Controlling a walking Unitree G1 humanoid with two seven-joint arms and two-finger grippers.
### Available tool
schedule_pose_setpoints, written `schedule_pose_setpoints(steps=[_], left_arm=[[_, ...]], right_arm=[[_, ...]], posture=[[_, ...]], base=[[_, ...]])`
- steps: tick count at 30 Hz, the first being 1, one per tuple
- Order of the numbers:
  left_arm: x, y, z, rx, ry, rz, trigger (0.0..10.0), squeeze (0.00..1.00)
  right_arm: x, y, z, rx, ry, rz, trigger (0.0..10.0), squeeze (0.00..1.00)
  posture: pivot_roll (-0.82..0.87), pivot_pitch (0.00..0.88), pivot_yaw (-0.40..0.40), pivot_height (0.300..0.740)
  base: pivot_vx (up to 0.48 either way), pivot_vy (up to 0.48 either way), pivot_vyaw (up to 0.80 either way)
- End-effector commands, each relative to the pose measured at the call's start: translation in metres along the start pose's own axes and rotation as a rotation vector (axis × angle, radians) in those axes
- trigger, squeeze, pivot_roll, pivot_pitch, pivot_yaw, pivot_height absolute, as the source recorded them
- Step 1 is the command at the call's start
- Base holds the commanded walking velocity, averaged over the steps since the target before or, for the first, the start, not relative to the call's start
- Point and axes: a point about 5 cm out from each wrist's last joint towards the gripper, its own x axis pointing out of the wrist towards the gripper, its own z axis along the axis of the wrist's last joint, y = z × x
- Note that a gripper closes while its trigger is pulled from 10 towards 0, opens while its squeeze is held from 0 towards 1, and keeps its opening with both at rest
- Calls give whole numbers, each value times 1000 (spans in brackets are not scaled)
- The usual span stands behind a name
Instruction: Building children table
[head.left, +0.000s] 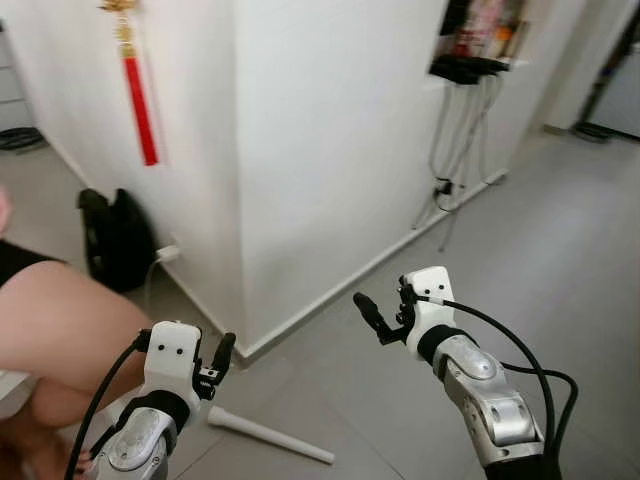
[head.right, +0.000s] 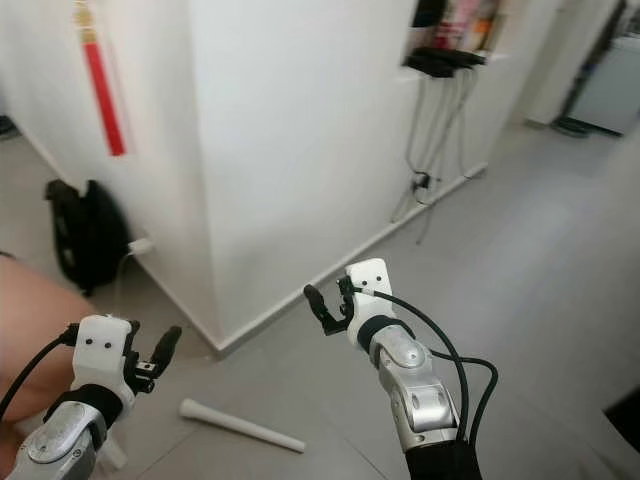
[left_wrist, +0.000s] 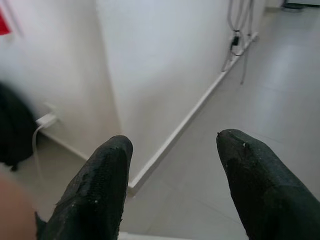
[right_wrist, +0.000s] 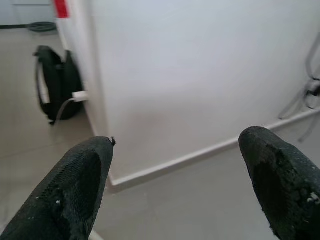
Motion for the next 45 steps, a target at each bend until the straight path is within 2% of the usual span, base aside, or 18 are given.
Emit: schedule_pose_setpoints(steps=[1, 34, 37, 45], left_arm=[[1, 1, -1, 10, 7, 6, 10000, 0], [1, 6, -3, 12, 27, 37, 10000, 0], [2, 7, -3, 11, 31, 40, 10000, 0], [2, 7, -3, 16, 43, 42, 10000, 0]], right_arm=[[0, -4, -3, 11, 22, -29, 10000, 0], [1, -4, -2, 22, 41, -52, 10000, 0], [1, -4, -1, 33, 33, -54, 10000, 0], [0, -3, -1, 35, 32, -53, 10000, 0]], posture=[[-4, 0, -78, 740], [-3, 4, -70, 740], [-2, 5, -71, 740], [-2, 7, -70, 740]], base=[[0, 0, -800], [0, 0, -800], [0, 0, 0], [0, 480, 0]])
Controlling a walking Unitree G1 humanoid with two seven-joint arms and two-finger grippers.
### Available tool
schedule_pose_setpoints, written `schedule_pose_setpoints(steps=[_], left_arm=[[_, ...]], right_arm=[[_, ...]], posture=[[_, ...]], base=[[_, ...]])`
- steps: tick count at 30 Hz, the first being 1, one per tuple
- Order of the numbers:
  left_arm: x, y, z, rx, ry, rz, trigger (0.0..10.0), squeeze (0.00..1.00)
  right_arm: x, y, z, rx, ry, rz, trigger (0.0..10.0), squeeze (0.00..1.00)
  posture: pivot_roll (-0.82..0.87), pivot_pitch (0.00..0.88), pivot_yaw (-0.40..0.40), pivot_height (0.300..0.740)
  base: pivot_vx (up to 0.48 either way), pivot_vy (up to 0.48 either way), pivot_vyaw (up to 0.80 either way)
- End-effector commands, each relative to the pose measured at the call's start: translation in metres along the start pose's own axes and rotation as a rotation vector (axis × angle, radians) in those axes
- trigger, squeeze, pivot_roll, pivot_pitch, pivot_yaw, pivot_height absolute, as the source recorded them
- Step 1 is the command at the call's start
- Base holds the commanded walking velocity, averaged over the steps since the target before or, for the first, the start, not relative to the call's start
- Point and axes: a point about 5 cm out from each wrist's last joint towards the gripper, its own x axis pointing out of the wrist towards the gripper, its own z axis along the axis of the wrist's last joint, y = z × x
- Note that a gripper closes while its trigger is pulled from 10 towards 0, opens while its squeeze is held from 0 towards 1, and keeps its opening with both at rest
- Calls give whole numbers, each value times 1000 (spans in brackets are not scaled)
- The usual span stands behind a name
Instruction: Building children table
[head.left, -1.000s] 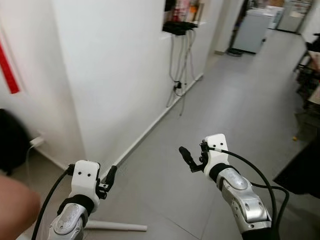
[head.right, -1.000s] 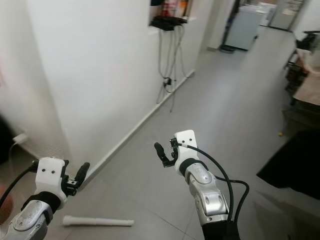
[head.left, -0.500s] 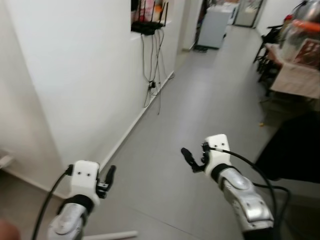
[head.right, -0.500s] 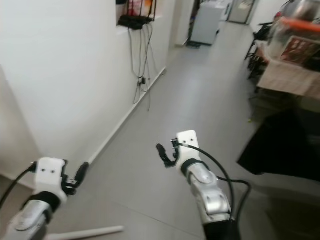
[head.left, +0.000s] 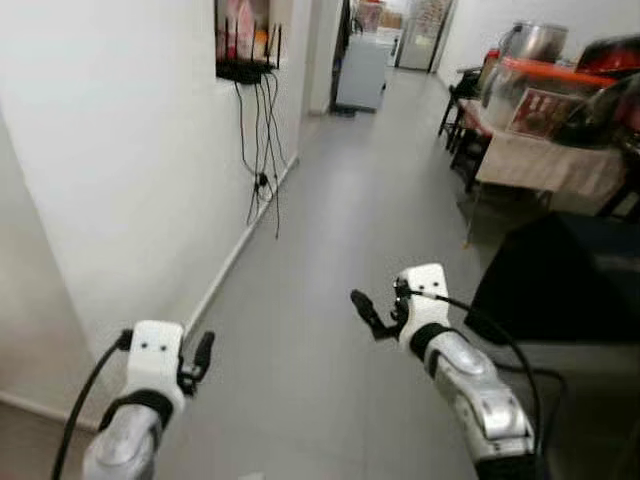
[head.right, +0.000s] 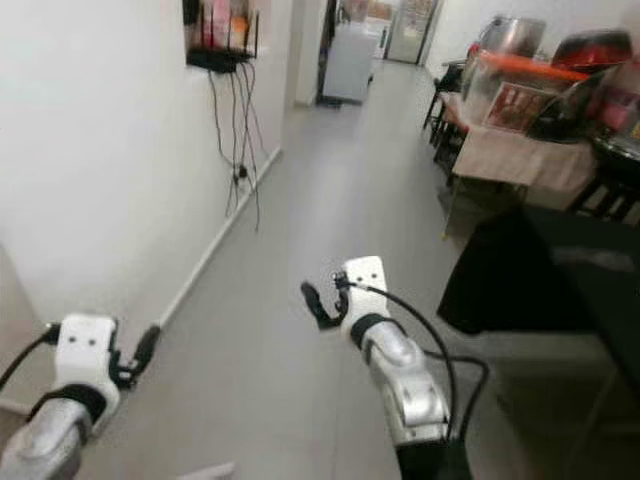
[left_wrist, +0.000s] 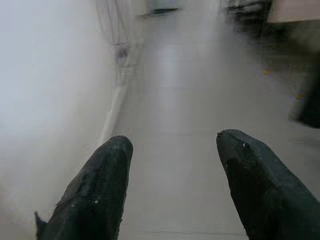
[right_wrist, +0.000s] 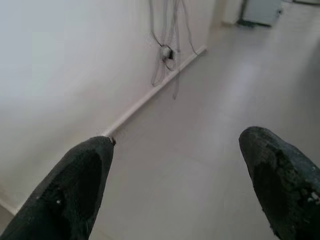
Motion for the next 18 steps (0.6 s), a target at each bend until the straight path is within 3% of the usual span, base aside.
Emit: schedule_pose_setpoints(steps=[1, 9, 18], left_arm=[[-2, 3, -4, 11, 29, 13, 10000, 0], [-3, 4, -4, 3, 30, 14, 10000, 0], [-4, 3, -4, 5, 26, 14, 10000, 0]], right_arm=[[2, 4, 5, 3, -15, 11, 10000, 0], [1, 4, 4, -3, -3, 13, 10000, 0], [0, 5, 3, -3, 5, 19, 10000, 0]], posture=[[-2, 8, -71, 740], [-2, 13, -70, 740], [-1, 12, -73, 740]], base=[[0, 480, 0], [0, 440, 0], [0, 0, -800]])
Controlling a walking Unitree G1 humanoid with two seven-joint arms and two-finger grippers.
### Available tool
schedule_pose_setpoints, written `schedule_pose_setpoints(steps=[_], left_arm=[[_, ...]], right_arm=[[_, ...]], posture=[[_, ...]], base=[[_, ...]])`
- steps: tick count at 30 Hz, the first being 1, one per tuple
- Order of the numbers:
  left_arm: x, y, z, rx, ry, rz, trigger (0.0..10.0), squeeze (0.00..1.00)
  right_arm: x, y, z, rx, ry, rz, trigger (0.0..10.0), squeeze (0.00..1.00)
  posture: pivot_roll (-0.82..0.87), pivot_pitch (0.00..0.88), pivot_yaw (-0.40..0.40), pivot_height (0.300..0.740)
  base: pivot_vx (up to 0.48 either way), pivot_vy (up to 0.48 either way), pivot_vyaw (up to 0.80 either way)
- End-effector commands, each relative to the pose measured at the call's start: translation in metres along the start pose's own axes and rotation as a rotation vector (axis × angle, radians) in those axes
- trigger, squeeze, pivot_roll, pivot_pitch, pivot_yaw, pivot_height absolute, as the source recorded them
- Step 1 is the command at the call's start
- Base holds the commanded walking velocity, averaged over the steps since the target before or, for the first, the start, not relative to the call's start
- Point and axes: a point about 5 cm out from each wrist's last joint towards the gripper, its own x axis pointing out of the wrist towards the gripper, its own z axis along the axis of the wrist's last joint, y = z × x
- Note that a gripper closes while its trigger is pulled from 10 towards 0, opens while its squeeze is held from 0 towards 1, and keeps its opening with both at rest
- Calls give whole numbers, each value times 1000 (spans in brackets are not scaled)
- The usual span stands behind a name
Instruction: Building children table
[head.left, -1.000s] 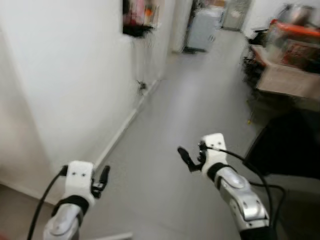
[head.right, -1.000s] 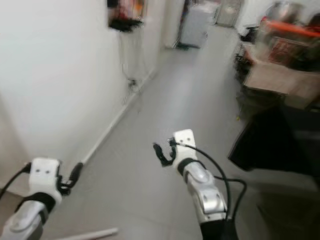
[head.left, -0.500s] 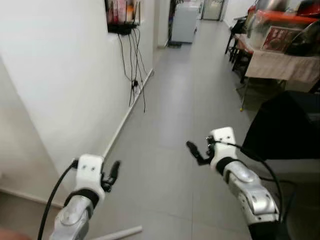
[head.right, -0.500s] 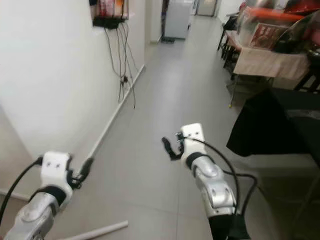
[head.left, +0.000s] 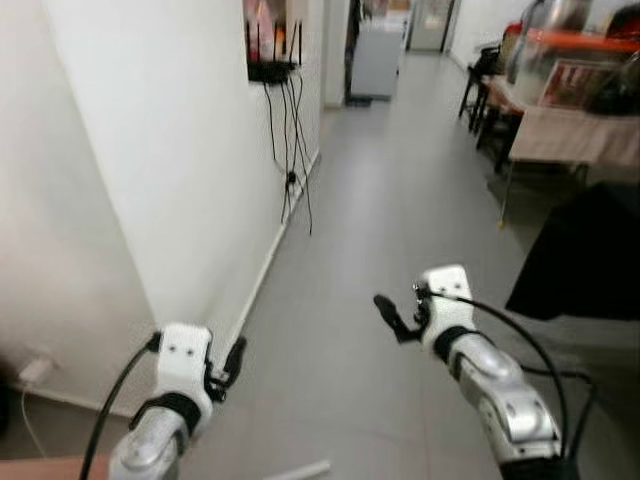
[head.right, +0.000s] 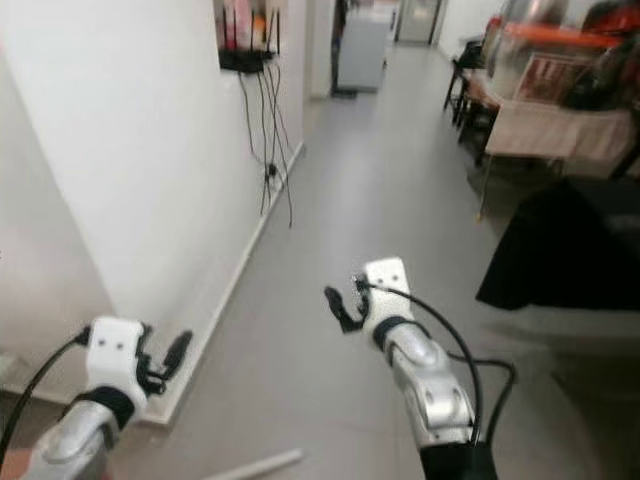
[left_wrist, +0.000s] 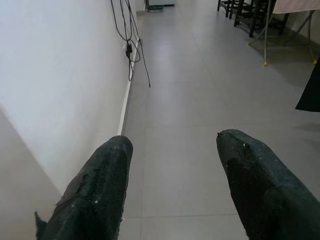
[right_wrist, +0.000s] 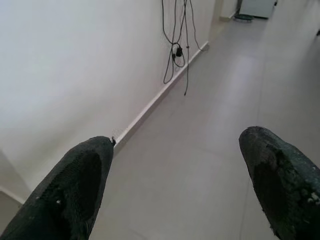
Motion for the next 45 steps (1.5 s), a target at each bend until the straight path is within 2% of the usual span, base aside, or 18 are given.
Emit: schedule_pose_setpoints(steps=[1, 23, 24, 28, 30, 32, 36, 37, 38, 40, 45], left_arm=[[0, 0, 0, 8, 5, -3, 10000, 0], [0, 2, 0, 8, 4, 5, 10000, 0], [1, 3, -1, 2, 6, 14, 10000, 0], [1, 9, -4, 2, 18, 41, 10000, 0], [-5, 14, -16, -4, 53, 63, 10000, 0], [-6, 14, -19, -5, 62, 66, 10000, 0], [-11, 20, -42, 9, 136, 101, 10000, 0], [-16, 23, -49, -3, 161, 119, 10000, 0], [-16, 23, -49, -3, 161, 119, 10000, 0], [-27, 28, -67, -26, 224, 162, 10000, 0], [-24, 25, -72, -47, 233, 161, 10000, 0]], right_arm=[[0, -2, 2, -13, 5, -8, 10000, 0], [-2, -3, -1, -24, 24, -21, 10000, 0], [-2, -5, 3, 8, 11, -27, 10000, 0], [-2, -9, 9, -1, -7, -49, 10000, 0], [-4, -7, 5, 26, -11, -52, 10000, 0], [-5, -7, 3, 35, -12, -52, 10000, 0], [-3, -5, -8, 13, 35, -51, 10000, 0], [-7, -4, -14, 15, 58, -44, 10000, 0], [-7, -4, -14, 15, 58, -44, 10000, 0], [-20, -3, -32, 1, 123, -31, 10000, 0], [-24, -12, -41, -26, 156, -46, 10000, 0]], posture=[[-1, 11, -71, 740], [-3, 2, -69, 740], [-9, 0, -67, 740], [-4, 0, -64, 740], [1, 4, -61, 740], [1, 4, -61, 740], [10, 0, -74, 740], [11, 0, -100, 740], [11, 0, -100, 740], [2, 0, -92, 740], [-7, 0, -114, 740]], base=[[0, 0, -800], [0, 0, -800], [0, 0, -800], [0, 0, -800], [0, 0, -400], [0, 0, 0], [0, 0, 0], [0, 0, 0], [0, 0, 0], [0, 0, 0], [0, 0, 0]])
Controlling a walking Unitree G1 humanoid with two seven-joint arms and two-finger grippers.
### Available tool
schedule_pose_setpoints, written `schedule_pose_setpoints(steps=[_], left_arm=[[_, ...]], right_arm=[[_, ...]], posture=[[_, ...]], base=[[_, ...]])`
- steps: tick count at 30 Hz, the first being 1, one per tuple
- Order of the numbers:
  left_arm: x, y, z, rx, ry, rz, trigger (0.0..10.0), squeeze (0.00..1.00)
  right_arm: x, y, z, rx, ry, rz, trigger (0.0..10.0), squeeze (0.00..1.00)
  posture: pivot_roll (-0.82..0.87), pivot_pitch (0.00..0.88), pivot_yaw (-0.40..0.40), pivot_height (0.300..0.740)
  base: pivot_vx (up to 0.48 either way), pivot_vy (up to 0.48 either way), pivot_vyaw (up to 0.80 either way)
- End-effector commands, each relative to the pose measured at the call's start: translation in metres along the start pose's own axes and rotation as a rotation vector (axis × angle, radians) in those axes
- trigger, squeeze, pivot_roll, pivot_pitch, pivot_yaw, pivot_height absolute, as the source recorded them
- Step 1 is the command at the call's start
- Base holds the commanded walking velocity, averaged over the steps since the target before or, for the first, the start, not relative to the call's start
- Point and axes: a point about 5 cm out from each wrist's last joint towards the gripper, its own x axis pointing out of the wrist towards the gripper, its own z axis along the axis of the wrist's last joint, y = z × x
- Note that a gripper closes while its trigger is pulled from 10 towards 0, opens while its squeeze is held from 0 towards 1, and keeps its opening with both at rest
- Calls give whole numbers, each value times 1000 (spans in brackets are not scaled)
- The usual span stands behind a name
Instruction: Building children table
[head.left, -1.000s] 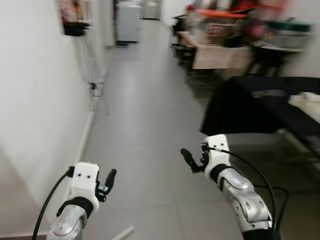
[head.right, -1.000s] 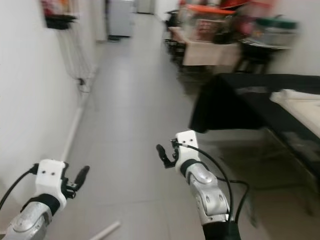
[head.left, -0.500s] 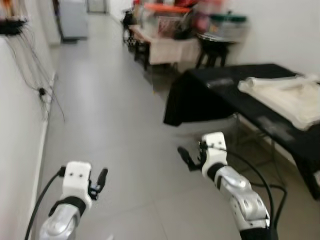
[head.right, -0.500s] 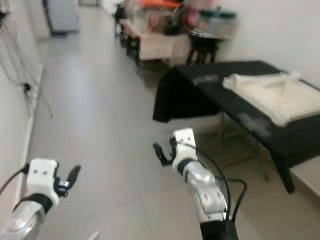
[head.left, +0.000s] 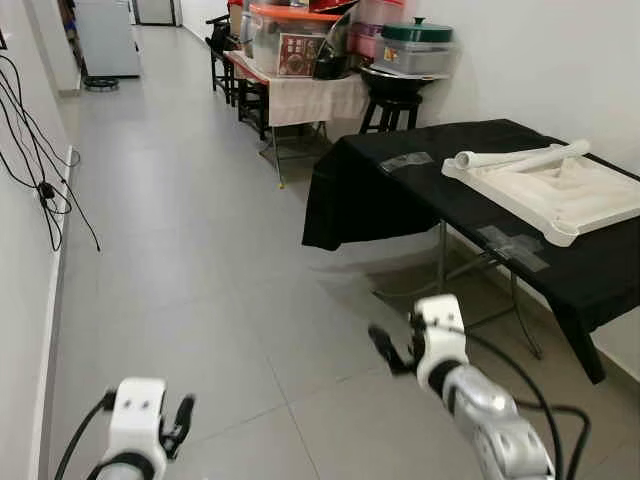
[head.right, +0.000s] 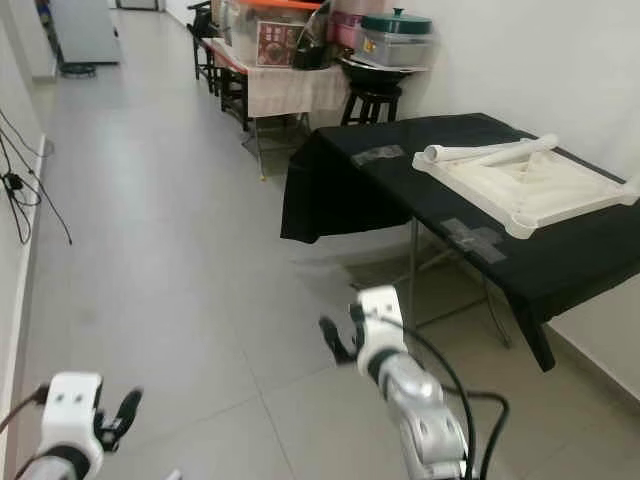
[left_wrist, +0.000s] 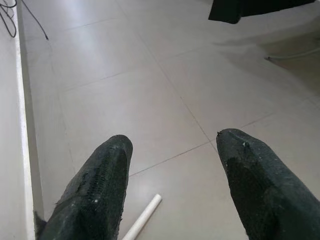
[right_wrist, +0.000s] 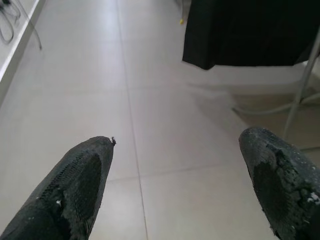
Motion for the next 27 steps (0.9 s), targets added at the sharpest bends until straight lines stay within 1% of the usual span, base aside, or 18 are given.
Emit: schedule_pose_setpoints(steps=[1, 2, 3, 4, 5, 7, 8, 9, 11, 16, 18, 20, 24, 27], left_arm=[[7, -9, -5, -6, -3, -30, 10000, 0], [12, -12, -12, 11, 14, -30, 10000, 0], [12, -12, -12, 11, 14, -30, 10000, 0], [15, -14, -18, 1, 32, -24, 10000, 0], [16, -17, -18, -5, 33, -35, 10000, 0], [17, -19, -18, -10, 29, -43, 10000, 0], [17, -21, -15, 7, 16, -63, 10000, 0], [17, -21, -15, 7, 16, -63, 10000, 0], [22, -16, -11, 23, -5, -54, 10000, 0], [27, -13, -3, 25, -37, -51, 10000, 0], [32, -14, 0, 35, -60, -54, 10000, 0], [33, -14, 0, 37, -64, -54, 10000, 0], [36, -16, 7, 45, -87, -65, 10000, 0], [38, -20, 16, 67, -120, -86, 10000, 0]], right_arm=[[3, -10, -1, -19, -4, -32, 10000, 0], [6, -17, -6, -28, 12, -69, 10000, 0], [6, -17, -6, -28, 12, -69, 10000, 0], [8, -23, -7, -35, 15, -118, 10000, 0], [8, -27, -8, -15, 24, -149, 10000, 0], [8, -29, -7, 0, 28, -166, 10000, 0], [8, -27, -7, 1, 29, -153, 10000, 0], [8, -27, -7, 1, 29, -153, 10000, 0], [6, -18, -9, 4, 35, -122, 10000, 0], [6, -11, -7, 7, 25, -105, 10000, 0], [8, -9, -6, 12, 15, -103, 10000, 0], [8, -8, -6, 13, 15, -103, 10000, 0], [8, -5, -7, 28, 14, -98, 10000, 0], [5, 4, -9, 40, 22, -79, 10000, 0]], posture=[[-12, 0, -114, 740], [-11, 0, -119, 740], [-11, 0, -119, 740], [-14, 0, -117, 740], [-17, 0, -120, 740], [-17, 0, -122, 740], [-19, 0, -122, 740], [-19, 0, -122, 740], [-26, 0, -120, 740], [-35, 0, -113, 740], [-36, 0, -108, 740], [-36, 0, -108, 740], [-36, 0, -97, 740], [-35, 0, -94, 740]], base=[[0, 0, 0], [0, 0, 0], [0, 0, 0], [0, 0, 0], [0, 0, -800], [0, 0, -800], [0, 0, -800], [0, 0, -800], [0, 0, -800], [0, 0, -800], [0, 0, -800], [0, 0, -800], [0, 0, -800], [0, 0, -800]])
